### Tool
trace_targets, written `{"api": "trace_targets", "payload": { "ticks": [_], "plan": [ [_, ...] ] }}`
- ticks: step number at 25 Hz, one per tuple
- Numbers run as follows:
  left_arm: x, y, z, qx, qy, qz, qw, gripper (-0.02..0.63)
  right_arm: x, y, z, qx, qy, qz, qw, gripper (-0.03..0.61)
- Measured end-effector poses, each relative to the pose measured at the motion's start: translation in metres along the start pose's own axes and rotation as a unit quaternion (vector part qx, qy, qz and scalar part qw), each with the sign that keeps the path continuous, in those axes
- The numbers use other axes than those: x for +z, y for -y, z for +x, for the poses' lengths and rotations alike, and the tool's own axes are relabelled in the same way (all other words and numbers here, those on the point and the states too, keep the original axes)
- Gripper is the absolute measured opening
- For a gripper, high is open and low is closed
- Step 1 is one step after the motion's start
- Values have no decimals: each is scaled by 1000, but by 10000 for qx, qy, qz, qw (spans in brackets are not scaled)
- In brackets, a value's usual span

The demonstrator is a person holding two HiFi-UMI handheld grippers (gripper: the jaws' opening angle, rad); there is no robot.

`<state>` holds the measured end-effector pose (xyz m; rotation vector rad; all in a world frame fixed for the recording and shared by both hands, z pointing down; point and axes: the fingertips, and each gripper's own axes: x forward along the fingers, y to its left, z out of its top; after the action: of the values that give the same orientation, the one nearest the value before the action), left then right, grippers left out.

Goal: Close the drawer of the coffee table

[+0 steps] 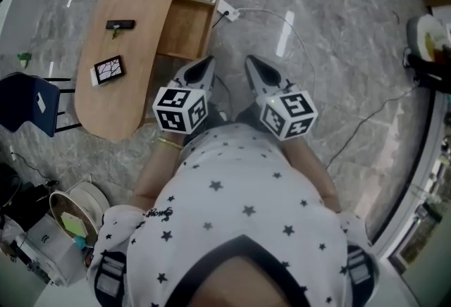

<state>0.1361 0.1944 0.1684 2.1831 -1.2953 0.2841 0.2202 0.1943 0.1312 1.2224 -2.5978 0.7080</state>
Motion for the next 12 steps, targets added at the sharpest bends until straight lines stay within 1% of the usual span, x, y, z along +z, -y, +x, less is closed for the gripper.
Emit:
{"api": "trace_targets", "payload": {
  "ticks": [5,12],
  "plan": [
    [25,-7,26,256,196,-148,9994,9,23,24,22,286,-152,-129,9994,9],
    [51,-7,69,864,483,-455,9940,9,55,77,39,801,-335,-403,9954,9]
  ]
}}
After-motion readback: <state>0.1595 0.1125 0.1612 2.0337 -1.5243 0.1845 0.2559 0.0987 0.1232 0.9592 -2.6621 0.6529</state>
